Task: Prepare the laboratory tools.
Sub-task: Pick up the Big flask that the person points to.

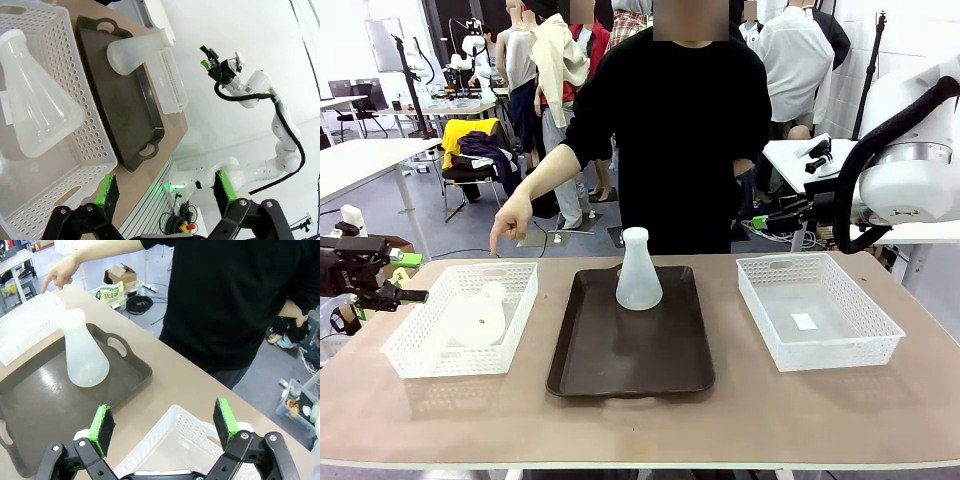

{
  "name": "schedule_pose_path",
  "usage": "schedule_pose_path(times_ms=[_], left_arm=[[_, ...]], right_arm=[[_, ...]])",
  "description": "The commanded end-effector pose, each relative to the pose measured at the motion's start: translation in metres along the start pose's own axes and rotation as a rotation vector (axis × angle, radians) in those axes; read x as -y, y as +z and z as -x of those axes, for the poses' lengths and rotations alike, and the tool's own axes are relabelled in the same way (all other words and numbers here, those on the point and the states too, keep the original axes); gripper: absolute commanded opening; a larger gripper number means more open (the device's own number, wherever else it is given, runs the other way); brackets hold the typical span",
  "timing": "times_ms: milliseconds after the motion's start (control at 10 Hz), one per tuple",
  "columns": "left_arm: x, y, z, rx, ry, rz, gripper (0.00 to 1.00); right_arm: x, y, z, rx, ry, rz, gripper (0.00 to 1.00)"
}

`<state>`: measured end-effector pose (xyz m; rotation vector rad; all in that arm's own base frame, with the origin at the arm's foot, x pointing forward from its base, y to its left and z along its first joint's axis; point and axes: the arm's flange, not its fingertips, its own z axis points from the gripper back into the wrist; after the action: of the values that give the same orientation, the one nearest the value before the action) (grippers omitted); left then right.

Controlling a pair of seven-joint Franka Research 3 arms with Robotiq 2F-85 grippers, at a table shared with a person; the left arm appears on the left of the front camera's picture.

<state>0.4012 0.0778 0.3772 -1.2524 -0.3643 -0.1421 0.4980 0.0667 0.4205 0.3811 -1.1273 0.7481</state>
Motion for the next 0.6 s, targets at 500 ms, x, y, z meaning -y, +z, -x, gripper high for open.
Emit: schedule_pose_path(times_ms=[500], left_arm=[[0.0062,0.0046,-0.0045,0.024,-0.004,-0.050,1.00]], right_arm=[[0.0011,0.0013,-0.0023,-0.009,-0.002,-0.004,1.00]])
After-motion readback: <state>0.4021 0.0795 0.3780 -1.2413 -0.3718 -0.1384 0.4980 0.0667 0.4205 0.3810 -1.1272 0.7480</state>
